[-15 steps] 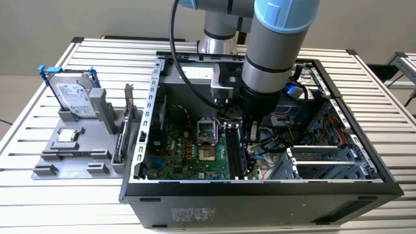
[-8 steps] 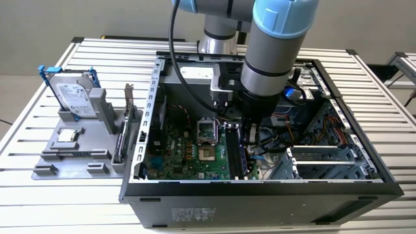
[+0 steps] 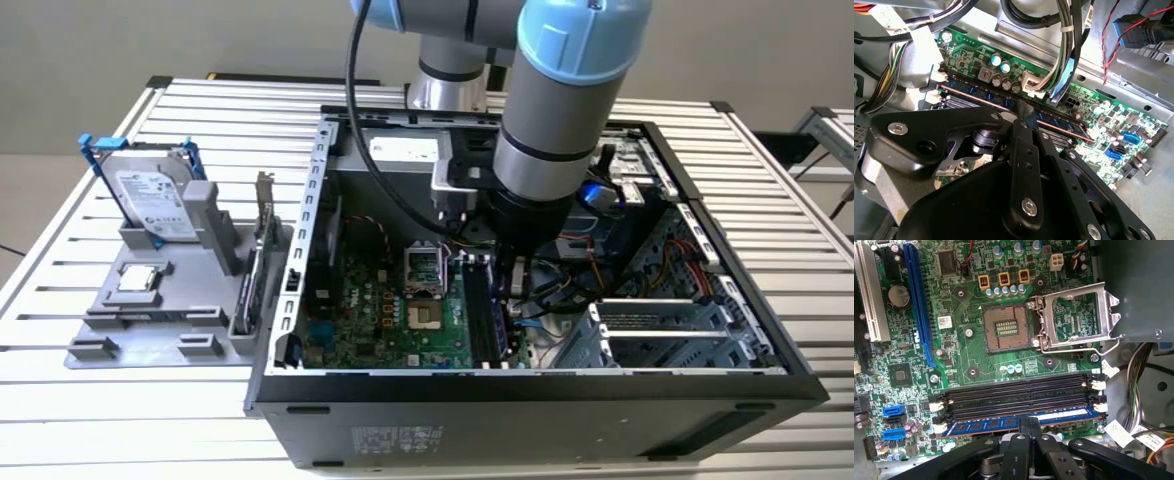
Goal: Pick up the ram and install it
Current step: 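Press down the ram until it locks into place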
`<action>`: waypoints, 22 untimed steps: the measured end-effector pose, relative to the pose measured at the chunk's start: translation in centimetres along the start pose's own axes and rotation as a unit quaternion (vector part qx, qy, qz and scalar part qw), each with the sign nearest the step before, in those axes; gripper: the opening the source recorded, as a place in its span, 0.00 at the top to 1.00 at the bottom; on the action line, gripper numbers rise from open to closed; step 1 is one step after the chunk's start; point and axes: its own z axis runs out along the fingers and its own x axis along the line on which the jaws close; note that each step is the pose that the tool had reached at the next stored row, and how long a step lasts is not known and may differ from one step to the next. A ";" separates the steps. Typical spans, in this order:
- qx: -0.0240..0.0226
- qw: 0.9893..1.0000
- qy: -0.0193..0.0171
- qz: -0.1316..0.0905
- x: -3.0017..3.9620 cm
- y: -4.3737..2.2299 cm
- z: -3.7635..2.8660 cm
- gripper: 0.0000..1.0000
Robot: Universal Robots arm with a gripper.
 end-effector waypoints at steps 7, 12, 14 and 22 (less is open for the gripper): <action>0.000 1.000 0.000 0.000 0.00 0.03 0.37 1.00; 0.000 1.000 0.000 0.000 -0.01 0.03 0.40 1.00; 0.000 1.000 0.000 0.000 -0.01 0.03 0.40 1.00; 0.000 1.000 -0.001 0.000 -0.01 0.00 -0.47 1.00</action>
